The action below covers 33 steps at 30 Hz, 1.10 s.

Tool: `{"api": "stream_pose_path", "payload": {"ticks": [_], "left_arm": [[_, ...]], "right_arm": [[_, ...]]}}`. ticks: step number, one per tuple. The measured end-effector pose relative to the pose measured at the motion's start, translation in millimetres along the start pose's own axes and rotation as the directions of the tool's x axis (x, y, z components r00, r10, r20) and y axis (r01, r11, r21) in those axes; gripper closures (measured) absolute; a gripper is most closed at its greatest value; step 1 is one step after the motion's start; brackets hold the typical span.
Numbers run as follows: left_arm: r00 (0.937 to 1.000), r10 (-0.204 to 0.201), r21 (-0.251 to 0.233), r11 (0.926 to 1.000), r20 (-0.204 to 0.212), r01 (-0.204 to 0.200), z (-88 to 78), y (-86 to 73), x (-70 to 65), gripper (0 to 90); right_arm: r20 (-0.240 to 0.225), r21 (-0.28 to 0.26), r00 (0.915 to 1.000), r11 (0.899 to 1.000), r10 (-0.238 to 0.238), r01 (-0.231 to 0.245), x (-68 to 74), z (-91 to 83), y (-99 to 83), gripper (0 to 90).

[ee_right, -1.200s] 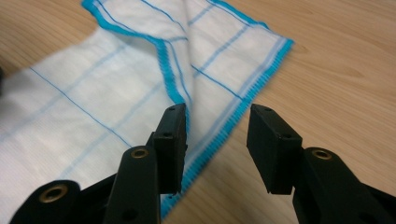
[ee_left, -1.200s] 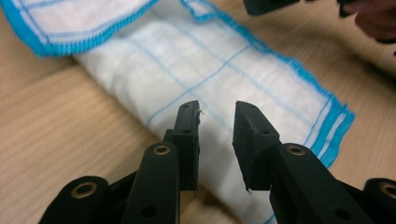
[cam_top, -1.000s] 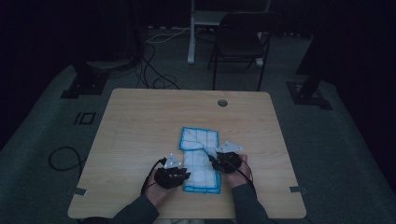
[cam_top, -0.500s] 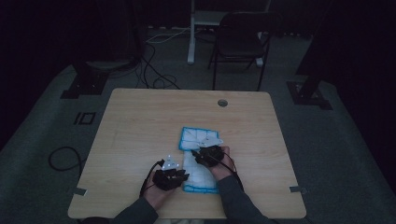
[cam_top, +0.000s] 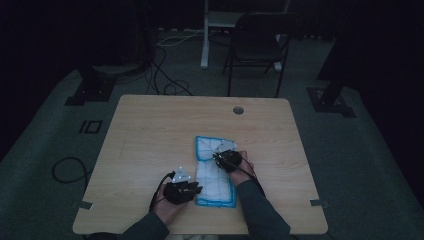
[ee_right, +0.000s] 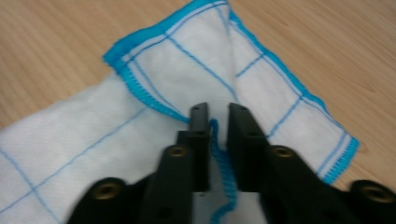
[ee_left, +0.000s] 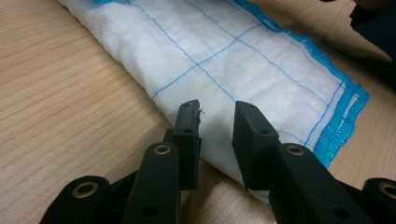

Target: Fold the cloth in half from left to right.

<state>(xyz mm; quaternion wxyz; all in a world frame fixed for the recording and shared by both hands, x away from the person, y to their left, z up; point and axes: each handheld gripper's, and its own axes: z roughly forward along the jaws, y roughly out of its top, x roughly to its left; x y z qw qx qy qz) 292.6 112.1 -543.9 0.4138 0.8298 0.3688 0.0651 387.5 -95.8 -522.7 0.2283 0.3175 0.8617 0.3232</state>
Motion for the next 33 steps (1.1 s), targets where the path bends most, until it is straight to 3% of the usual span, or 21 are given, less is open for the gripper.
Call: {"api": "stream_pose_path", "payload": {"ticks": [7, 10, 16, 20, 27, 31, 33], "left_arm": [[1.0, 0.001, -0.001, 1.0, 0.0, -0.001, -0.1, -0.2, 0.0, 72.1], [1.0, 0.004, 0.001, 1.0, -0.001, -0.004, -0.4, -0.2, -0.2, 72.1], [1.0, 0.003, -0.001, 1.0, 0.008, -0.003, -1.2, -1.1, 1.0, 71.7], [1.0, 0.003, 0.0, 1.0, 0.009, -0.003, -1.5, -1.0, 0.0, 70.1], [0.9999, -0.007, 0.004, 1.0, 0.016, 0.007, -3.8, -0.6, -1.4, 66.1], [0.9999, 0.013, 0.005, 0.9999, 0.011, -0.013, -5.6, 1.8, -5.9, 65.2], [0.9997, 0.018, 0.005, 0.9998, 0.014, -0.018, -5.6, 2.7, -7.1, 64.9]], "right_arm": [[-0.005, -0.032, 0.9982, 0.998, 0.059, -0.059, -15.7, -7.6, -0.4, 88.6], [0.031, -0.03, 0.9979, 0.998, 0.057, -0.056, -18.5, -8.3, 0.6, 89.1], [0.049, -0.04, 0.9896, 0.99, 0.135, -0.133, -35.1, -11.9, -3.0, 89.6], [0.033, -0.052, 0.9804, 0.98, 0.194, -0.193, -46.3, -15.5, -7.1, 89.6], [0.037, -0.04, 0.9745, 0.975, 0.221, -0.22, -48.2, -12.5, -11.8, 89.6], [0.043, -0.025, 0.9704, 0.971, 0.238, -0.237, -50.0, -10.2, -16.2, 89.5], [0.043, -0.016, 0.9645, 0.965, 0.261, -0.26, -51.2, -8.9, -19.3, 89.3]]}}
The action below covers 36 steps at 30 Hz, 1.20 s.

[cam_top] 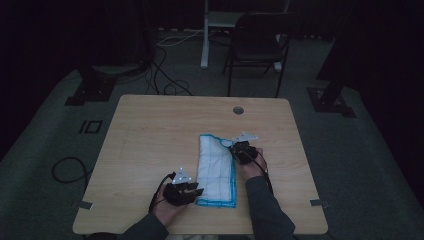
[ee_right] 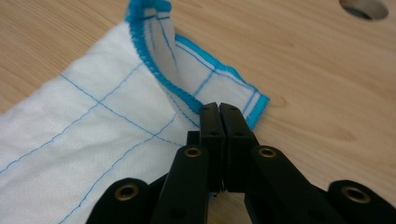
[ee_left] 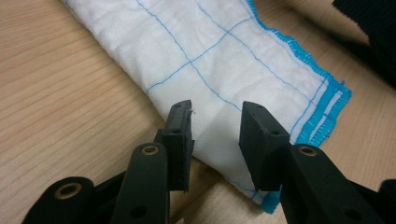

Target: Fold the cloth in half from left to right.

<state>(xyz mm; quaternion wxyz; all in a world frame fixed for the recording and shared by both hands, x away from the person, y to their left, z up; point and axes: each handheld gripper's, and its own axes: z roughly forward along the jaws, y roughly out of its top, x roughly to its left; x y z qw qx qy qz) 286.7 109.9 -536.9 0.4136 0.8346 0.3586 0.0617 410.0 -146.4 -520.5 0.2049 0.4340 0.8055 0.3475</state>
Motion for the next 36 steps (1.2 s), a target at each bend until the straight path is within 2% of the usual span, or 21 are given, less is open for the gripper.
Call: {"api": "stream_pose_path", "payload": {"ticks": [4, 7, 12, 17, 21, 28, 36], "left_arm": [[1.0, 0.003, 0.002, 1.0, 0.002, -0.003, 1.2, 0.4, -1.5, 64.8], [1.0, 0.007, 0.011, 0.9999, 0.003, -0.007, 1.8, -0.2, -1.4, 64.8], [1.0, 0.005, 0.013, 0.9999, 0.003, -0.005, 2.1, -0.7, -1.6, 64.7], [1.0, 0.004, 0.011, 0.9999, 0.006, -0.004, 1.5, -0.2, -1.6, 64.5], [1.0, 0.003, 0.004, 1.0, 0.004, -0.003, 0.2, 1.9, 0.0, 64.3], [0.9996, -0.011, -0.026, 0.9996, -0.026, 0.01, -4.0, 14.1, 12.6, 64.1], [0.9969, -0.037, -0.076, 0.9966, -0.07, 0.032, -17.8, 32.5, 34.7, 63.8]], "right_arm": [[0.007, 0.024, 0.9992, 0.999, 0.039, -0.039, -3.7, 3.7, -5.1, 88.6], [0.035, 0.049, 0.999, 0.998, 0.028, -0.03, -4.9, 5.4, -8.2, 87.2], [0.059, 0.051, 0.9973, 0.998, 0.042, -0.045, -9.2, 3.7, -8.9, 84.9], [0.059, 0.039, 0.9971, 0.998, 0.049, -0.051, -11.5, -1.3, -10.5, 81.7], [0.034, 0.019, 0.9986, 0.999, 0.04, -0.04, -8.3, -5.5, -13.7, 76.7], [0.019, 0.004, 0.9995, 1.0, 0.025, -0.025, -1.5, -9.8, -20.1, 66.5], [0.007, 0.002, 0.9996, 1.0, 0.027, -0.027, -1.9, -13.2, -22.1, 60.3]]}}
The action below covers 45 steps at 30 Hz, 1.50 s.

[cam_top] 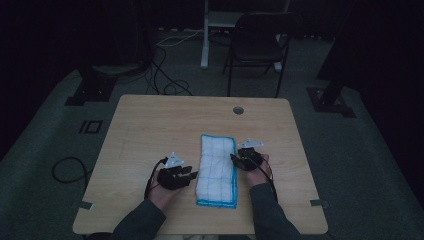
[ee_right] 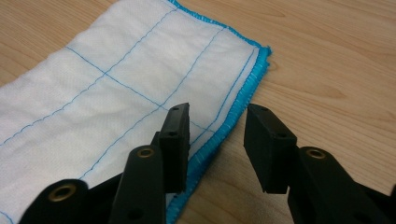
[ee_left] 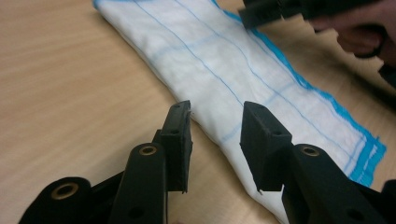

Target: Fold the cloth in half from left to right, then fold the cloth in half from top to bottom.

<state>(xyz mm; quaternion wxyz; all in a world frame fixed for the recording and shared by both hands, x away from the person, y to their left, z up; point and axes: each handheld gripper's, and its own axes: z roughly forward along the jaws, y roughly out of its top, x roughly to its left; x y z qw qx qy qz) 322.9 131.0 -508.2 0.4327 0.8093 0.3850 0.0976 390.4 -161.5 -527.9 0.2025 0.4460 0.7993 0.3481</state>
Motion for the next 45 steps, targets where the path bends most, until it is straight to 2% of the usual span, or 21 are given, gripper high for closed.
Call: {"api": "stream_pose_path", "payload": {"ticks": [9, 14, 30, 40, 45], "left_arm": [[0.9995, -0.016, -0.025, 0.9996, -0.027, 0.016, -4.6, 10.7, 13.3, 62.8], [0.9994, -0.015, -0.016, 0.9998, -0.032, 0.014, -0.9, 12.8, 16.6, 62.5], [0.9977, -0.052, -0.026, 0.9984, -0.043, 0.051, 13.1, 18.6, 28.0, 62.6], [0.9975, -0.063, -0.028, 0.9977, -0.031, 0.062, 21.1, 30.8, 30.4, 64.5], [0.9978, -0.054, -0.025, 0.9983, -0.039, 0.053, 24.6, 38.1, 33.2, 64.5]], "right_arm": [[-0.007, 0.0, 0.9999, 1.0, 0.012, -0.012, -2.1, -0.8, -1.3, 58.5], [-0.009, -0.004, 0.9999, 1.0, 0.012, -0.012, -2.2, -1.9, -1.3, 57.3], [-0.013, -0.016, 0.9998, 1.0, 0.015, -0.015, -5.1, -5.2, -1.3, 53.5], [-0.017, -0.029, 0.9998, 1.0, 0.013, -0.013, -4.9, -6.0, 4.0, 53.5], [-0.019, -0.042, 0.9997, 0.999, 0.016, -0.017, -5.8, -6.4, 8.4, 53.7]]}}
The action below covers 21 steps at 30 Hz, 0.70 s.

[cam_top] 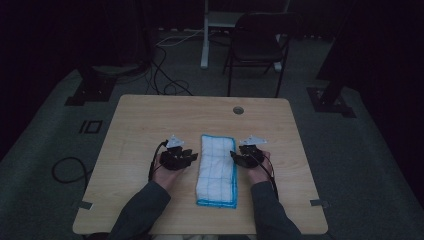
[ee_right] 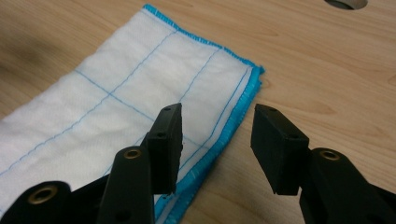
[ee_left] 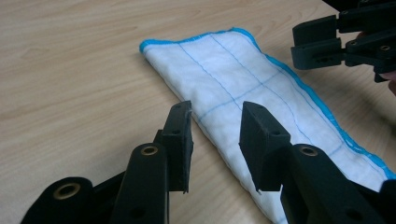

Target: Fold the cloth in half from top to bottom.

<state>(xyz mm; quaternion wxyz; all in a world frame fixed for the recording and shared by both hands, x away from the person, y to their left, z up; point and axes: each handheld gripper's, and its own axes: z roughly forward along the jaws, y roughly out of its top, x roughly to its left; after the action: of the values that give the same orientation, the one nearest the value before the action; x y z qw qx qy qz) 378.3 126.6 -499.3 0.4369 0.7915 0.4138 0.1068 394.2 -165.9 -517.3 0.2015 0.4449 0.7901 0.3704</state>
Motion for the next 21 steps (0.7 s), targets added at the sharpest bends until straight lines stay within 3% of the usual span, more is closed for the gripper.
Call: {"api": "stream_pose_path", "payload": {"ticks": [21], "left_arm": [[0.9989, 0.023, 0.016, 0.9996, -0.04, -0.022, 31.0, 23.5, 4.5, 62.6]], "right_arm": [[0.003, 0.0, 0.9999, 1.0, 0.015, -0.015, -6.1, 11.7, 13.2, 57.4]]}}
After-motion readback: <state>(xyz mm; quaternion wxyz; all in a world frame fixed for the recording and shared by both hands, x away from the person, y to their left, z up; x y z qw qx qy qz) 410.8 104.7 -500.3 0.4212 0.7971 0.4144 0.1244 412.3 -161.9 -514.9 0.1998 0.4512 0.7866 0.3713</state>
